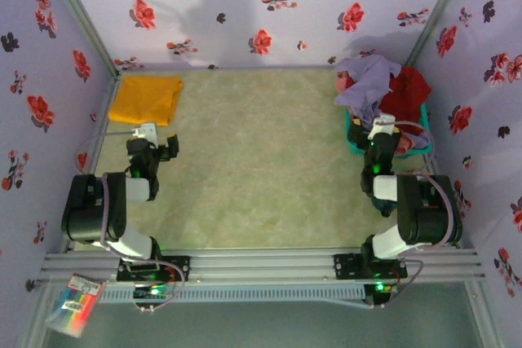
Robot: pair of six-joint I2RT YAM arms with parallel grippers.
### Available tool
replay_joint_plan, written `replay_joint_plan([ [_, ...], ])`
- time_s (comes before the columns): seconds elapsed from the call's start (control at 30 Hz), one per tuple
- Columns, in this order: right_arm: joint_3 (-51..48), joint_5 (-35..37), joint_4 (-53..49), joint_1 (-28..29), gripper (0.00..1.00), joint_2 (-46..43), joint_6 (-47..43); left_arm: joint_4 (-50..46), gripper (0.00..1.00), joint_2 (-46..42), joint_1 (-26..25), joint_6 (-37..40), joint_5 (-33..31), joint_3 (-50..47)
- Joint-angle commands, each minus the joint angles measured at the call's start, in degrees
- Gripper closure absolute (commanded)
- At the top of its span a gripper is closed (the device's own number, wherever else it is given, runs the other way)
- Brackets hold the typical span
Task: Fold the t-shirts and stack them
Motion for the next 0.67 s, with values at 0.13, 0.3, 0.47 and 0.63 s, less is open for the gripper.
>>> replay_joint_plan([
  [0.13, -0.1, -3.7, -8.6, 0.0, 0.01, 2.1, 3.1, -0.2, 0.01, 0.1, 0.0, 1.3, 0.2, 0.4],
  [0.3, -0.1, -3.8, -8.7, 0.0, 0.01, 2.0, 3.1, -0.2, 0.01, 0.1, 0.0, 1.3, 0.2, 0.4],
  [0.47, 0.5, -3.8, -9.5, 0.0, 0.01, 2.4, 3.2, -0.2, 0.00, 0.1, 0.0, 1.4, 0.2, 0.4],
  [0.63, 0.0, -3.7, -8.7, 0.0, 0.01, 2.2, 3.1, 0.0, 0.01, 0.1, 0.0, 1.3, 0.2, 0.3],
])
